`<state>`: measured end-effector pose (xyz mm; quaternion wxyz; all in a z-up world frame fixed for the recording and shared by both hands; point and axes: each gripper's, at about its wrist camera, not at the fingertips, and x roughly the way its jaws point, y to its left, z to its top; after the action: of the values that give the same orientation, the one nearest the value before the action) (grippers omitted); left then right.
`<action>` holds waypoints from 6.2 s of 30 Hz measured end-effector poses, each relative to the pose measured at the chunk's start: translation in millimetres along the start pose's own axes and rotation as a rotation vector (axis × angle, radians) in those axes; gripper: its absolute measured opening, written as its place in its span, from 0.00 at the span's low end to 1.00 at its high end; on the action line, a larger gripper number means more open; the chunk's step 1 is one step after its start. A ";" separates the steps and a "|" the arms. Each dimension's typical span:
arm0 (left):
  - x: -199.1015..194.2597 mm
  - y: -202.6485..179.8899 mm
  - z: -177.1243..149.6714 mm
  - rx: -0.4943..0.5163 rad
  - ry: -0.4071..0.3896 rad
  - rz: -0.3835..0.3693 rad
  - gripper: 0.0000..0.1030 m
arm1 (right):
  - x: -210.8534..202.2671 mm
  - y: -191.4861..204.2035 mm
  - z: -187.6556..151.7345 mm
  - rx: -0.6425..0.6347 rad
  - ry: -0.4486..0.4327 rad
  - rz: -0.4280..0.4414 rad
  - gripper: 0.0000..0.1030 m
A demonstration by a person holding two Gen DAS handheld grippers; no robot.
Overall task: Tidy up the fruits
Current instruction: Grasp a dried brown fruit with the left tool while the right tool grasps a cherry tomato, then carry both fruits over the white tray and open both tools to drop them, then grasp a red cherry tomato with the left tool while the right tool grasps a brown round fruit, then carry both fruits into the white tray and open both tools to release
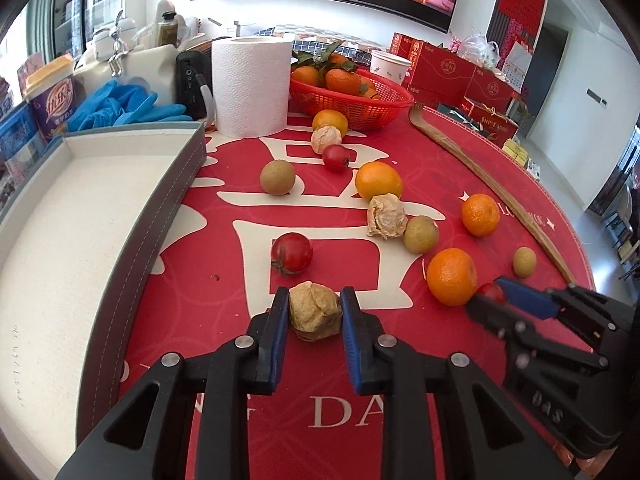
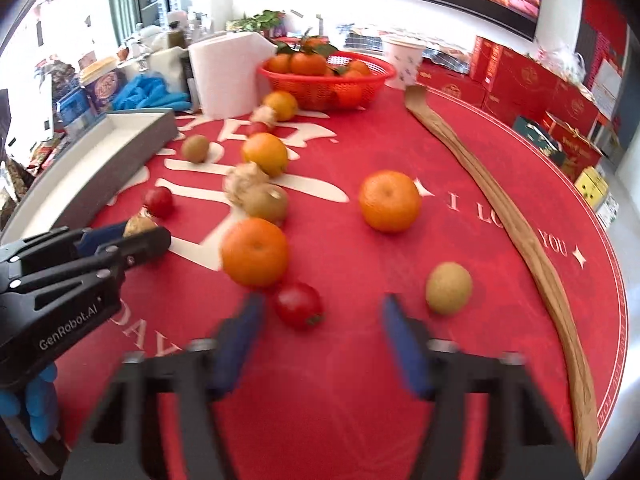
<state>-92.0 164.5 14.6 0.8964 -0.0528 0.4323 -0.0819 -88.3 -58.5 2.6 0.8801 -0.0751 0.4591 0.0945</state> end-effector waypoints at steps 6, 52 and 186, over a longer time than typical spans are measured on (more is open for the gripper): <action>-22.2 8.7 3.1 -0.020 -0.066 -0.013 0.26 | -9.0 -8.6 0.7 0.076 -0.007 0.031 0.22; -58.5 185.1 0.3 -0.467 -0.119 0.316 0.35 | 39.4 220.2 112.1 -0.255 0.055 0.366 0.22; -71.2 151.7 15.8 -0.288 -0.202 0.299 0.23 | 11.0 153.6 102.7 -0.122 0.002 0.302 0.28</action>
<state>-108.0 327.4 53.8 0.9206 -0.1233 0.3505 0.1201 -36.7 114.1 44.7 0.8491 -0.0586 0.4596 0.2536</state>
